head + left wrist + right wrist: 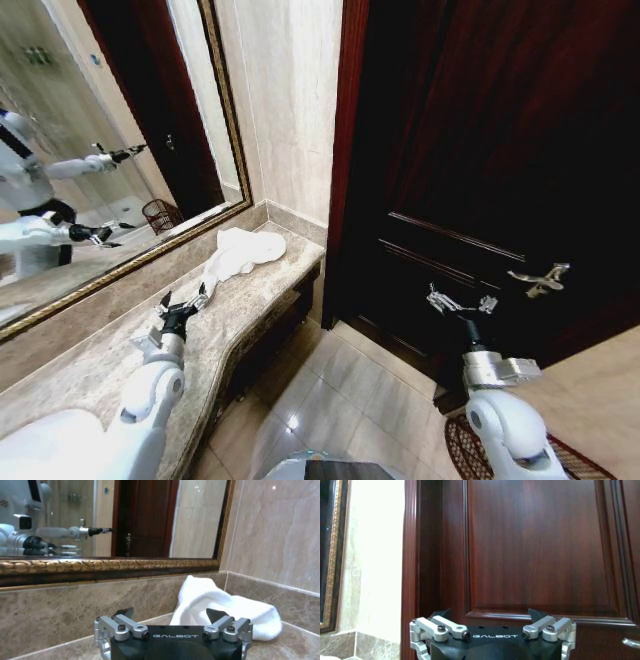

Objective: Discard the used towel into the hamper.

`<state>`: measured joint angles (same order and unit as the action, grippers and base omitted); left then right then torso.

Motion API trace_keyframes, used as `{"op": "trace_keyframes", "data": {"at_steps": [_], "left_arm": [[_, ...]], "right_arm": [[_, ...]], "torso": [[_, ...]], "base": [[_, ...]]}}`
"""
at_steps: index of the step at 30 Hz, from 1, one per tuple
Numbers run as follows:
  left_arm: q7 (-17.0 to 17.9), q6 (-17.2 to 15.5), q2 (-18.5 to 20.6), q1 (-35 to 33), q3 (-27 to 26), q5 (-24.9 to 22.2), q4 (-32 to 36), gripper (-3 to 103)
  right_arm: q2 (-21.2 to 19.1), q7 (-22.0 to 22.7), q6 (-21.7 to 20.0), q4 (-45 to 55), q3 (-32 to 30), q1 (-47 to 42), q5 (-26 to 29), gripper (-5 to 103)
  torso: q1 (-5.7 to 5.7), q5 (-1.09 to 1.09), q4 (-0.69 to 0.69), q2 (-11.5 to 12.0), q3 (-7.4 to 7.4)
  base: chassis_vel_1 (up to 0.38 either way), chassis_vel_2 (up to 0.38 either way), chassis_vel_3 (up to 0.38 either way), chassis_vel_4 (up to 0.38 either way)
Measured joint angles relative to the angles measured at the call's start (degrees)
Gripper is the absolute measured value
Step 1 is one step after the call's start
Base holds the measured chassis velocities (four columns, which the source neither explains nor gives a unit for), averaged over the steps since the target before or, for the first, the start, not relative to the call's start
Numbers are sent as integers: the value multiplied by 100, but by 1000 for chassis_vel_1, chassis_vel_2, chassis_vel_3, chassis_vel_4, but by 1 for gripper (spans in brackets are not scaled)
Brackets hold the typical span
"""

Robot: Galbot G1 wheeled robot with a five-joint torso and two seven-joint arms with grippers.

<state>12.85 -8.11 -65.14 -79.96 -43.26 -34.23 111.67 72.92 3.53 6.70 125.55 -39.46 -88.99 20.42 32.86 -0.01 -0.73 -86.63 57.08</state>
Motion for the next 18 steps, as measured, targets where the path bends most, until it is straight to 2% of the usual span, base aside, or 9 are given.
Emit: {"op": "trace_keyframes", "data": {"at_steps": [4, 9, 18], "left_arm": [[-57, -6, 299, 204, 129, -134, -324, 95], [-159, 10, 710, 518, 291, -271, -923, 98], [-246, 9, 849, 890, 610, -436, -1315, 98]], "right_arm": [[18, -78, 39, -71, 14, 10, -40, 100], [6, -162, 137, -247, 19, 16, -115, 100], [83, -257, 173, -382, 179, 43, -302, 100]], "torso": [[0, -1, -1, 0, 0], [0, 0, 0, 0, 0], [0, -1, 0, 0, 0]], "base": [[0, 0, 0, 0], [0, 0, 0, 0], [0, 0, 0, 0]]}}
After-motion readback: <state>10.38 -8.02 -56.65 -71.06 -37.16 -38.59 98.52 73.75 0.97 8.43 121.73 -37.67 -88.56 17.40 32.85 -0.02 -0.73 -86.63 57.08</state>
